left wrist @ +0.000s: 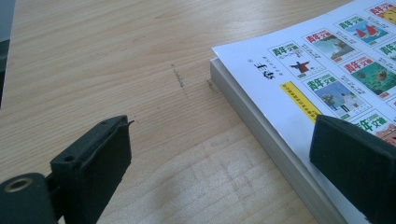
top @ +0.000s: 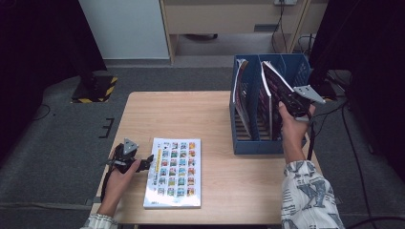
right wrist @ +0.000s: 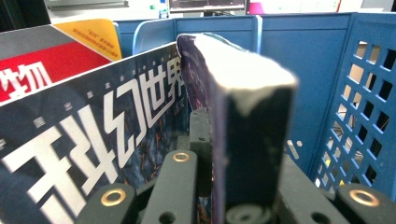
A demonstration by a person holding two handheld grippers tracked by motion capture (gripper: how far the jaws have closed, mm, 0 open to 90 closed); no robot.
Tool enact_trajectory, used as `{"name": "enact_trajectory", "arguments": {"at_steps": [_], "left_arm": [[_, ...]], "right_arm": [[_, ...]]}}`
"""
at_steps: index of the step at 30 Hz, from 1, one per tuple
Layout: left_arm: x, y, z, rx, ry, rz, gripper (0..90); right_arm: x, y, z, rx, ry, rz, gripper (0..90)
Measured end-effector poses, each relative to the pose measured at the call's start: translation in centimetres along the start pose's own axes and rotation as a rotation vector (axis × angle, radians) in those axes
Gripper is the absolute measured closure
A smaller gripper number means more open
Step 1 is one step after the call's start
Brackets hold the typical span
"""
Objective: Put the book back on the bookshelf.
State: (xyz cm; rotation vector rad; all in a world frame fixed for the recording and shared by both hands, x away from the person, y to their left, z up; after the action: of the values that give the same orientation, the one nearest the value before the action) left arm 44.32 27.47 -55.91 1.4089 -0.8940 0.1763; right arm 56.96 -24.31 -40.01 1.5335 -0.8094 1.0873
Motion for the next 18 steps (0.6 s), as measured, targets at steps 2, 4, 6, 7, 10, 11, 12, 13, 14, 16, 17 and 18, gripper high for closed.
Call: {"name": "enact_trajectory", "arguments": {"at_steps": [2, 4, 6, 7, 10, 11, 12, 13, 14, 16, 17, 18], "left_arm": [[-0.01, 0.00, 0.00, 0.000, -0.001, -0.001, 5.2], [0.00, 0.03, -0.02, 0.000, -0.001, 0.000, 5.3], [0.00, 0.03, -0.03, 0.001, -0.001, 0.000, 5.2], [0.00, 0.03, -0.02, 0.001, -0.001, -0.001, 5.2], [0.02, 0.08, -0.03, 0.002, -0.003, 0.001, 5.2], [0.03, 0.11, -0.05, 0.002, -0.003, 0.002, 5.2], [0.03, 0.11, -0.10, 0.004, -0.002, 0.001, 5.2], [0.03, 0.11, -0.10, 0.004, -0.002, 0.001, 5.2], [0.01, 0.12, -0.12, 0.005, -0.002, 0.001, 5.3], [0.02, 0.13, -0.13, 0.005, -0.002, 0.002, 5.3], [0.03, 0.16, -0.12, 0.004, -0.001, 0.002, 5.2], [0.02, 0.15, -0.11, 0.003, -0.001, 0.001, 5.2]], "right_arm": [[-0.04, 0.07, -0.06, 0.003, 0.002, -0.004, 82.4], [-0.20, 0.26, -0.30, 0.017, 0.005, -0.006, 81.2], [-0.30, 0.39, -0.43, 0.025, 0.011, -0.012, 80.6], [-0.32, 0.43, -0.47, 0.026, 0.013, -0.014, 80.4], [-0.34, 0.49, -0.49, 0.031, 0.012, -0.018, 79.6], [-0.33, 0.53, -0.50, 0.036, 0.009, -0.019, 79.4], [-0.32, 0.58, -0.53, 0.043, 0.004, -0.023, 78.5], [-0.29, 0.59, -0.52, 0.048, 0.002, -0.021, 78.2], [-0.27, 0.61, -0.51, 0.050, 0.001, -0.021, 78.3], [-0.25, 0.61, -0.49, 0.054, 0.000, -0.019, 78.6], [-0.27, 0.63, -0.41, 0.050, 0.008, -0.021, 80.9], [-0.28, 0.63, -0.37, 0.041, 0.016, -0.022, 81.7]]}}
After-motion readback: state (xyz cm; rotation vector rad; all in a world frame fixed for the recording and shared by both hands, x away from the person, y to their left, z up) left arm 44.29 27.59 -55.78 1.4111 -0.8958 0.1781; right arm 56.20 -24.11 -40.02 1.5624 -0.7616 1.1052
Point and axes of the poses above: each handheld gripper's, and its own axes: y roughly backward along the jaws, x roughly out of its top, z roughly to its right, the point moved 7 cm from there along -y, roughly forward along the jaws, and after that the axes turned 12 degrees about -z, right-handed, at the moved point
